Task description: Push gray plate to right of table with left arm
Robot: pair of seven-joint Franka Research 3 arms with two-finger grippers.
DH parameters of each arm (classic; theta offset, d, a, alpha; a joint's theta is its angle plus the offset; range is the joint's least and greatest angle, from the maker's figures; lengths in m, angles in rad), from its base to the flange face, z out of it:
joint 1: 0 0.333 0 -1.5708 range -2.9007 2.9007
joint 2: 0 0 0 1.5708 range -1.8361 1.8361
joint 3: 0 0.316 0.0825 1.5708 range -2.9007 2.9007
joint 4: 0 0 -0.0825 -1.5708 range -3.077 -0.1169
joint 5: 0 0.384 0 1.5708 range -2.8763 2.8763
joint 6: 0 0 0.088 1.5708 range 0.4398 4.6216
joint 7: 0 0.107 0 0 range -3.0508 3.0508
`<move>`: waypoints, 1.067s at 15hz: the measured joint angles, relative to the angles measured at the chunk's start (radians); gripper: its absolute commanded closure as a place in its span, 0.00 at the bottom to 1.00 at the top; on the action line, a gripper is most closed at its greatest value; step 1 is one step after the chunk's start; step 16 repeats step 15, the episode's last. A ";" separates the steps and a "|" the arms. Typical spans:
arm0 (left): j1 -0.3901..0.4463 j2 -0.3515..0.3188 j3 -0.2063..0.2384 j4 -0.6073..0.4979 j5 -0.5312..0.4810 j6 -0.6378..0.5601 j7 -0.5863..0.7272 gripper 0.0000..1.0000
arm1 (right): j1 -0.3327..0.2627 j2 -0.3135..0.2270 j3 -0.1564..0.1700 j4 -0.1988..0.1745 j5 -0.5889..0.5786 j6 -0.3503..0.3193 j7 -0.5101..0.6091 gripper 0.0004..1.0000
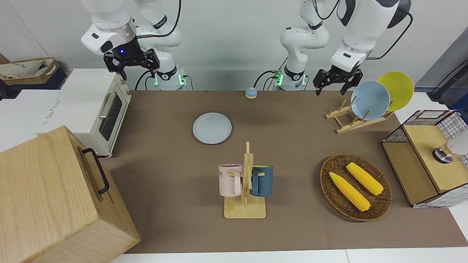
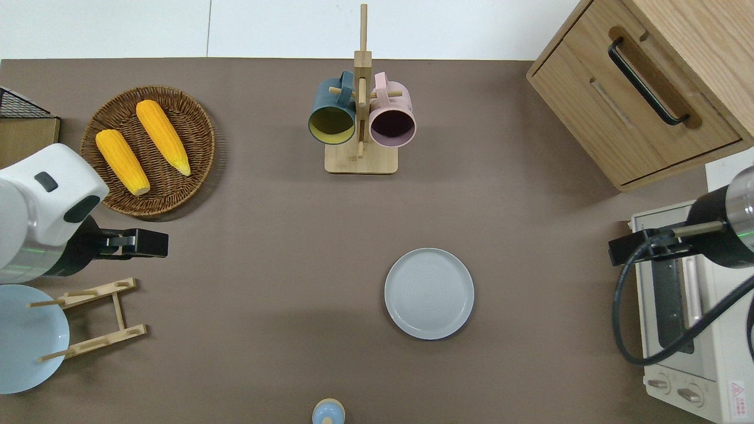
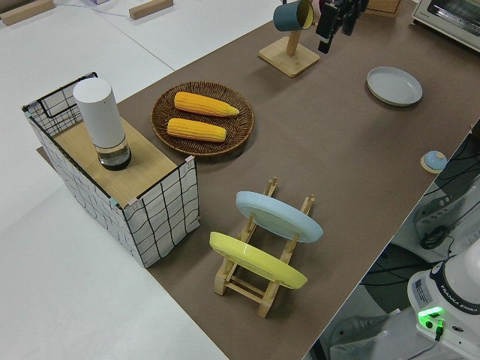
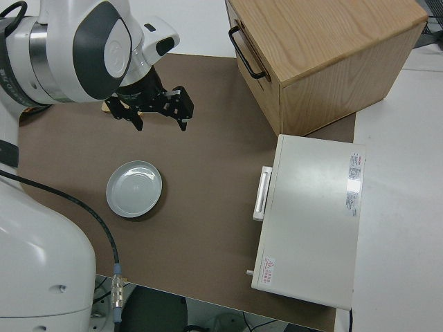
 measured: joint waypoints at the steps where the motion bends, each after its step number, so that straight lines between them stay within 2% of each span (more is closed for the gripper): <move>1: 0.000 0.000 0.000 0.032 0.000 -0.018 0.000 0.00 | 0.000 0.000 0.000 0.000 0.000 0.000 0.000 0.02; 5: 0.000 0.001 0.000 0.118 0.000 -0.056 0.000 0.00 | 0.000 0.000 0.000 0.000 0.000 0.000 0.000 0.02; 16: 0.000 0.011 0.002 0.129 0.000 -0.058 0.030 0.00 | 0.000 0.000 0.000 0.000 0.000 0.000 0.000 0.02</move>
